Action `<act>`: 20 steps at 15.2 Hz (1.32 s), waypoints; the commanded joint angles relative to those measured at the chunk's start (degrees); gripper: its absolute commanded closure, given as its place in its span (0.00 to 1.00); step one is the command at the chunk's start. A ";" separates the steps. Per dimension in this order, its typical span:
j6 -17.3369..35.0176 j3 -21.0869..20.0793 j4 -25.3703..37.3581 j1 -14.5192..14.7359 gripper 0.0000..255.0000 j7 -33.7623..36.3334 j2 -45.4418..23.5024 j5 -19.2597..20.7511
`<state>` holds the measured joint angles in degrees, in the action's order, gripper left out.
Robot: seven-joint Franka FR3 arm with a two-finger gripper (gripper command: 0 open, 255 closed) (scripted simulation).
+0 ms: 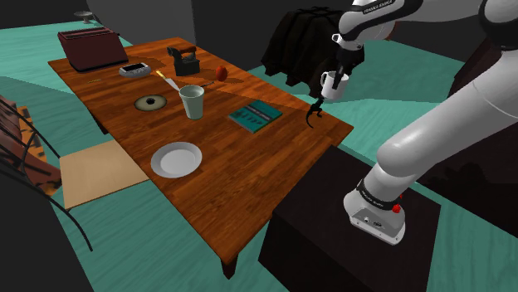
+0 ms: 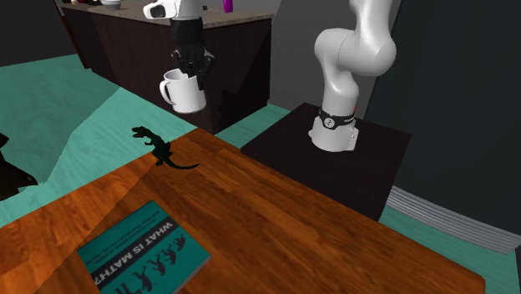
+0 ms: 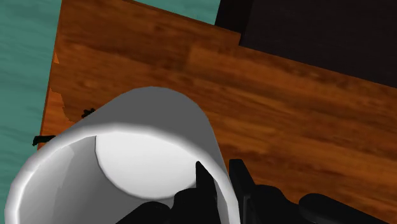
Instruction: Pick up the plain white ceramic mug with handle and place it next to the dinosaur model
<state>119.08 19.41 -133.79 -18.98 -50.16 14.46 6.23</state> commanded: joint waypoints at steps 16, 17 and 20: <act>13.19 2.12 -5.40 -0.18 1.00 -3.08 -8.00 -2.00; 14.02 2.18 -5.70 -0.16 1.00 -3.24 -8.56 -2.21; 16.54 2.34 -6.54 -0.08 1.00 -3.78 -10.33 -2.95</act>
<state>134.67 21.73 -140.04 -19.12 -53.80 4.75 3.55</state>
